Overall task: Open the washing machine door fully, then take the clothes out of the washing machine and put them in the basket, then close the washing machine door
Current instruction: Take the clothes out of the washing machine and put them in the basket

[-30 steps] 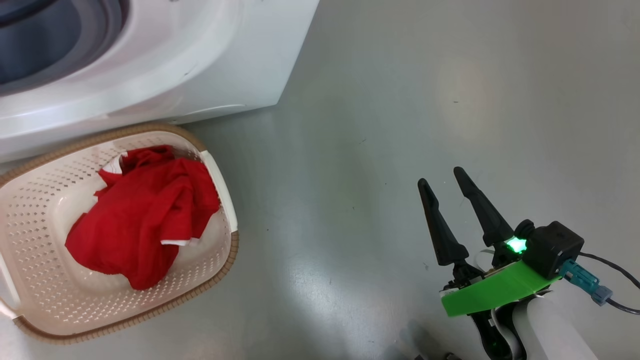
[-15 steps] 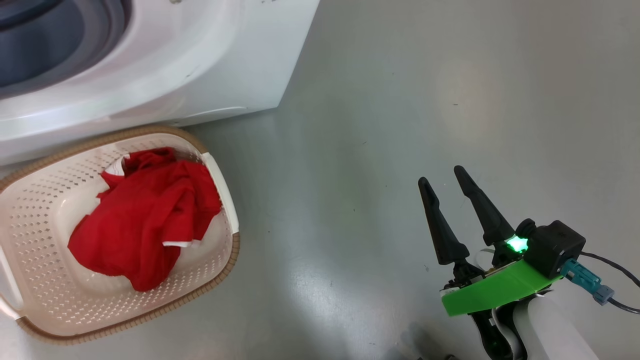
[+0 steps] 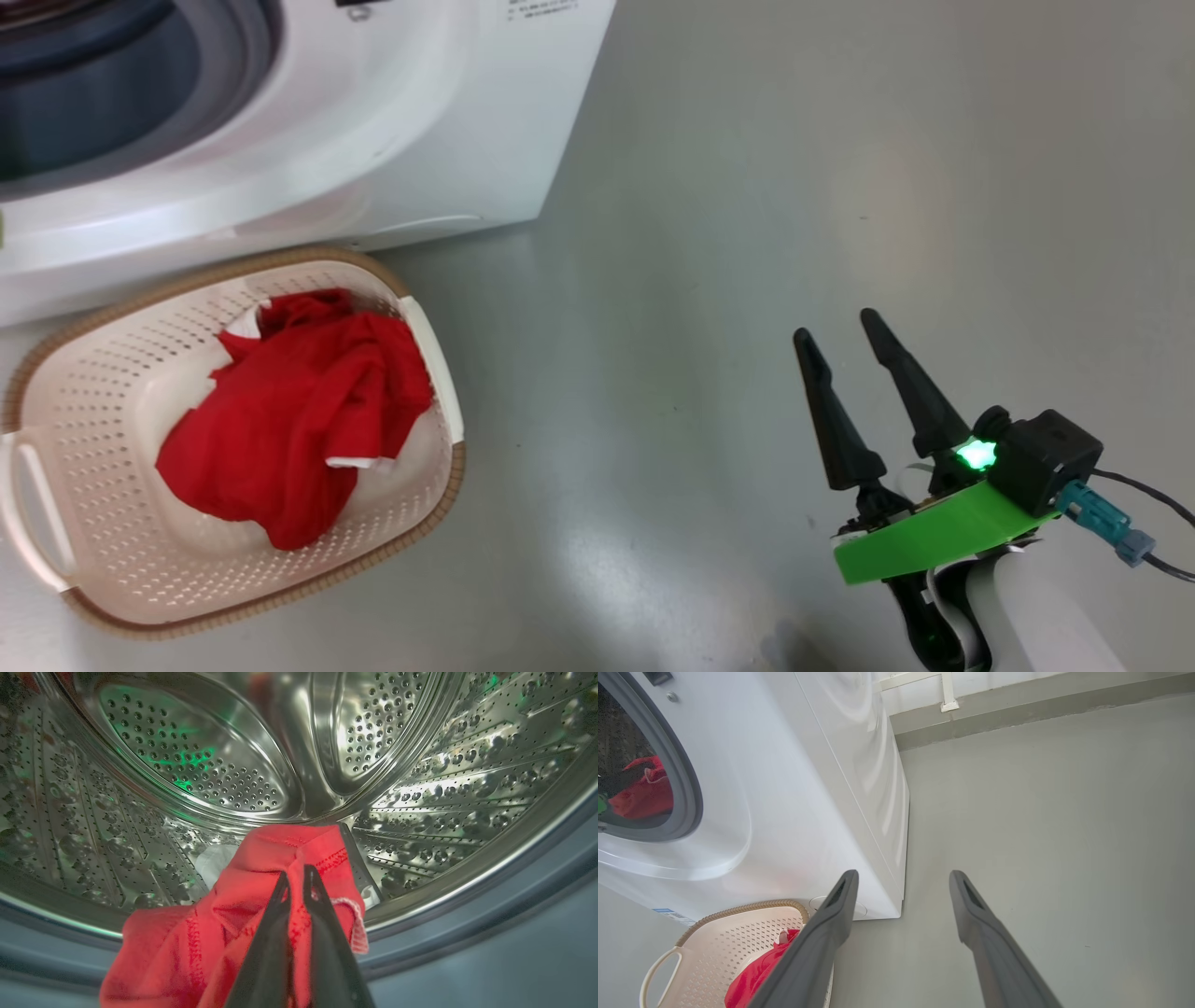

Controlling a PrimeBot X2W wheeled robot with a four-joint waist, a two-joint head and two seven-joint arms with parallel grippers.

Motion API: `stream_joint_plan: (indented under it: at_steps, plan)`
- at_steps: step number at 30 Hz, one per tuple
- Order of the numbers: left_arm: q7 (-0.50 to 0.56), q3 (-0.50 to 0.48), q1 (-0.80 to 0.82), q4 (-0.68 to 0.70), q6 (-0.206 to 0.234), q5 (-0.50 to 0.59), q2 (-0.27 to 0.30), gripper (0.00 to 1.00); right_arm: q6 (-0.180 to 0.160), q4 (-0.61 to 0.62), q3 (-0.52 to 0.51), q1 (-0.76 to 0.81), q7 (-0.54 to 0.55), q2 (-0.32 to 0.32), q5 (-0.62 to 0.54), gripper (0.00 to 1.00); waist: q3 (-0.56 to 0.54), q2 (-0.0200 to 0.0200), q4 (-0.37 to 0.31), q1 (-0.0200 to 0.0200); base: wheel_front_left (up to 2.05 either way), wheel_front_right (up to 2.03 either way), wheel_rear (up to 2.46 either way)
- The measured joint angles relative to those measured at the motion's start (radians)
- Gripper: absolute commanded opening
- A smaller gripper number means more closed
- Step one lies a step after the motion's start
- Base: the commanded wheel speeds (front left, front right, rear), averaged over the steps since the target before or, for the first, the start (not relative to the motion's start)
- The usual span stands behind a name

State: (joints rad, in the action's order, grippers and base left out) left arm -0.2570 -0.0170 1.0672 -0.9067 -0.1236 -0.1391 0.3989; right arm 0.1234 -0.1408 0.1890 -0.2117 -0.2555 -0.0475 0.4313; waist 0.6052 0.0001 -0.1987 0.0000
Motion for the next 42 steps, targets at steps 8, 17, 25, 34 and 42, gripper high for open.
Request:
stream_joint_plan:
  at_steps: [8, 17, 25, 34, 42]
  plan:
    - [0.0, -0.09, -0.161, 0.198, 0.0, -0.012, -0.082, 0.0, 0.0, -0.013, -0.029, 0.0, 0.0, 0.0, -0.002, 1.0, -0.046, 0.0, 0.035, 0.0, 0.0, 0.0, 0.0]
    - [0.0, -0.182, -0.325, 0.413, -0.001, -0.002, -0.184, 0.0, 0.0, -0.03, -0.065, 0.007, 0.0, -0.001, -0.01, 1.0, -0.105, 0.0, 0.083, 0.0, 0.0, 0.0, 0.0]
    - [0.0, -0.19, -0.478, 0.6, -0.002, -0.002, -0.245, 0.0, 0.0, -0.041, -0.089, 0.036, 0.0, -0.001, -0.01, 1.0, -0.161, 0.0, 0.123, 0.0, 0.0, 0.0, 0.0]
    - [0.0, -0.175, -0.585, 0.797, -0.002, -0.014, -0.259, 0.0, 0.0, -0.043, -0.106, 0.048, 0.0, -0.001, -0.012, 1.0, -0.198, 0.0, 0.152, 0.0, 0.0, 0.0, 0.0]
    - [-0.001, -0.202, -0.624, 0.99, -0.002, -0.023, -0.279, 0.0, 0.0, -0.043, -0.112, 0.054, 0.0, -0.001, -0.012, 1.0, -0.206, 0.0, 0.154, 0.0, 0.0, 0.0, 0.0]
